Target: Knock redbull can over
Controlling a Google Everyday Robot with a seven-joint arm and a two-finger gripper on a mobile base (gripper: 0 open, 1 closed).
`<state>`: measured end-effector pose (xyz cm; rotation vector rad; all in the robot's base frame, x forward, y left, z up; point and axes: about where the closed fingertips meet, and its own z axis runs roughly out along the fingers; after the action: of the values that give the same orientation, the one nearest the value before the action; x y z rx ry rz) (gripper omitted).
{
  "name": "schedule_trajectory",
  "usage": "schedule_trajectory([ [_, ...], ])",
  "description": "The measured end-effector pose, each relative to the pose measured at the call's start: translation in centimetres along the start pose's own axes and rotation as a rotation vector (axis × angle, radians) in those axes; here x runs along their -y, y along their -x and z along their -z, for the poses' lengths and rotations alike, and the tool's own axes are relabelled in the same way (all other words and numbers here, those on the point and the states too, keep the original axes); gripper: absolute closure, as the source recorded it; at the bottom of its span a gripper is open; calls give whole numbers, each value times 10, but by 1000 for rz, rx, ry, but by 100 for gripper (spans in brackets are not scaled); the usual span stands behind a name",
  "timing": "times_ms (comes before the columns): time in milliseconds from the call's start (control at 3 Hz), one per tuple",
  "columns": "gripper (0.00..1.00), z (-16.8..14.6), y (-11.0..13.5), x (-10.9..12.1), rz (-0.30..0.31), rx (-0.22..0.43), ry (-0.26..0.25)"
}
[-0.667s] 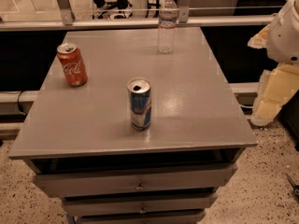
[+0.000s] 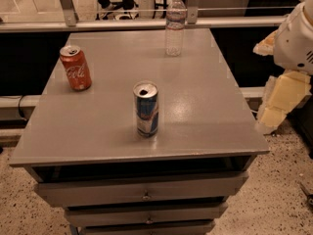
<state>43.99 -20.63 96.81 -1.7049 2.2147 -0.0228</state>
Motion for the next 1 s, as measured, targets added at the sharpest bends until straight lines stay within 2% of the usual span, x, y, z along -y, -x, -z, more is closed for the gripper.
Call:
schedule_trajectory([
  [333, 0, -19, 20, -13, -20, 95, 41],
  [667, 0, -50, 55, -28, -50, 254, 81],
  [1000, 0, -77, 93, -39, -64, 432, 85],
])
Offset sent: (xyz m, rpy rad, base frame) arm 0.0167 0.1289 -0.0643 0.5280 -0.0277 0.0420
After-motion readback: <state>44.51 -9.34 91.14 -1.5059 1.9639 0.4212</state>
